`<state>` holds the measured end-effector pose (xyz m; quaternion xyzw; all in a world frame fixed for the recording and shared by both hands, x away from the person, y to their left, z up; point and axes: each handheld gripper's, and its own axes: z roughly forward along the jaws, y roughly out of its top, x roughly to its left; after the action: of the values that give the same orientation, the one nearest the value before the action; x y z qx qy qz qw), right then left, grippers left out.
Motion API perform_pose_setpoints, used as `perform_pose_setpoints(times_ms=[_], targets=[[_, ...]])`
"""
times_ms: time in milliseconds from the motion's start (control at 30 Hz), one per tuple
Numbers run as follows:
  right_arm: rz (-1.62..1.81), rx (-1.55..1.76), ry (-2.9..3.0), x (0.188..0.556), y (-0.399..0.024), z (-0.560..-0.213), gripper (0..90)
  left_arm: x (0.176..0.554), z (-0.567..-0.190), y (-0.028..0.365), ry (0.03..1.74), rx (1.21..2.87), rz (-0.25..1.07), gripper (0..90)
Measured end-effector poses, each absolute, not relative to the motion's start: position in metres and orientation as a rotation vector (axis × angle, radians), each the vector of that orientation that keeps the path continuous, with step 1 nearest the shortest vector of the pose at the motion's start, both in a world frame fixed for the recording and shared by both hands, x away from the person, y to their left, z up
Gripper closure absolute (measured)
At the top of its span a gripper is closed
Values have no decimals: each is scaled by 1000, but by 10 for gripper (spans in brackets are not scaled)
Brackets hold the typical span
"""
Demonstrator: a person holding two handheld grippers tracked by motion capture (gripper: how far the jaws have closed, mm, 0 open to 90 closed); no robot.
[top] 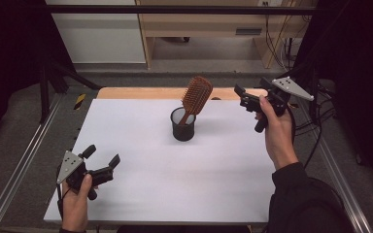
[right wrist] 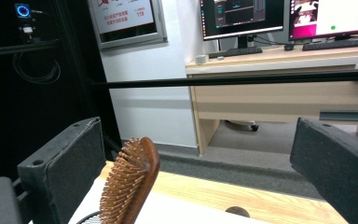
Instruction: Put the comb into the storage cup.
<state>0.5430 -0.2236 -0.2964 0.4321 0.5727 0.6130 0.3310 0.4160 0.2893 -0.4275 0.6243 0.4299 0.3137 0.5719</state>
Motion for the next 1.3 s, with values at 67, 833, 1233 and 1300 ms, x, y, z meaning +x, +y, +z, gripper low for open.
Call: perform_pose_setpoints(times_ms=[67,833,1233,1300], targets=[[1600,1127,1493,542,-226,-296,34,416,-427,291,1011,1461,740,25],[1535,1117,1482,522,-252,-310,27,411,-430,300,1000,1492,775,24],[1501,1076,1494,500,-271,-326,28,405,-432,306,991,1498,785,24],[1495,1070,1496,497,-273,-328,29,404,-432,307,990,1499,789,23]])
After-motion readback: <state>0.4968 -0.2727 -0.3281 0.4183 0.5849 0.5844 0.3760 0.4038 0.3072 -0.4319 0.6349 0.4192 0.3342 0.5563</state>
